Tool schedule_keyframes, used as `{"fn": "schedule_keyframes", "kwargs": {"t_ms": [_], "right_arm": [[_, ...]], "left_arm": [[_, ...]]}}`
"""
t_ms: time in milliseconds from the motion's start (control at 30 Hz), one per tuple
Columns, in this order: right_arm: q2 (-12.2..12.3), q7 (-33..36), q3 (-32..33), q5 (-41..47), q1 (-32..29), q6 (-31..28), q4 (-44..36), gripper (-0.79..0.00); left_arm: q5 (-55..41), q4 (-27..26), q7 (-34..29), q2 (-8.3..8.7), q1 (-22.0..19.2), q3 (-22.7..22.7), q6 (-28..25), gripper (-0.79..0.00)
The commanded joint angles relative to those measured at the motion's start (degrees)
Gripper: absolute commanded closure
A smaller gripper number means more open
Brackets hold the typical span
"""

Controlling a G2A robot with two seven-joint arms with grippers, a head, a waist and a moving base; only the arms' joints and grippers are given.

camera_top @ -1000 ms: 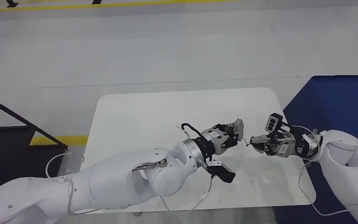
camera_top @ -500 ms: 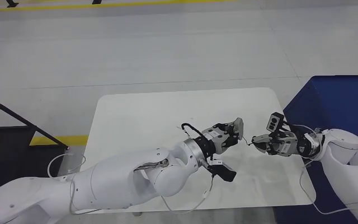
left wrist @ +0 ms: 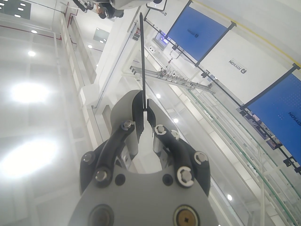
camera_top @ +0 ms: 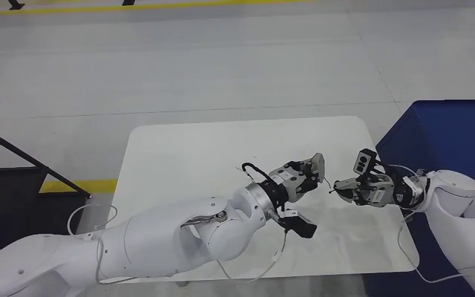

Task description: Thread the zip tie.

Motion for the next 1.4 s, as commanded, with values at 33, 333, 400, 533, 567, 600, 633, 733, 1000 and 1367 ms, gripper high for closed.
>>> {"fn": "schedule_keyframes", "kwargs": {"t_ms": [33,333,400,533,567,600,633,733,1000,1367], "right_arm": [[0.04,0.14,0.1,0.23,0.29,-0.13,0.4,0.0],[0.46,0.62,-0.02,0.66,0.21,-0.61,0.42,0.0],[0.59,0.68,-0.03,0.84,0.26,-0.68,0.52,0.0],[0.9,0.74,0.07,1.6,0.42,-0.74,0.7,0.0],[0.98,0.75,0.04,1.68,0.47,-0.74,0.73,0.0],[1.06,0.75,-0.02,1.76,0.5,-0.74,0.74,0.0],[1.13,0.75,-0.08,1.83,0.53,-0.74,0.74,0.0],[1.33,0.87,-0.3,1.9,0.65,-0.87,0.67,0.0],[1.81,1.05,-0.98,2.89,0.94,-1.05,0.12,0.0],[2.35,1.05,-1.73,2.95,1.99,-1.04,0.9,0.0]], "left_arm": [[0.0,0.27,1.39,-0.23,-0.35,0.0,0.06,0.0],[0.0,1.05,2.79,-1.15,-0.9,0.0,-1.1,0.0],[0.0,1.1,3.33,-1.35,-1.21,0.0,-1.23,0.0],[0.0,1.13,5.54,-1.66,-2.34,0.0,-1.15,0.0],[0.0,1.15,5.79,-1.72,-2.52,0.0,-1.11,0.0],[0.0,1.2,6.07,-1.79,-2.64,0.0,-1.05,0.0],[0.0,1.23,6.52,-1.86,-2.84,0.0,-0.95,0.0],[0.0,1.34,8.03,-2.05,-3.59,0.0,-0.92,0.0],[0.0,1.72,13.14,-2.64,-5.22,0.0,-1.22,0.0],[0.0,2.7,10.8,-3.51,-4.75,0.0,-2.19,-0.785]]}}
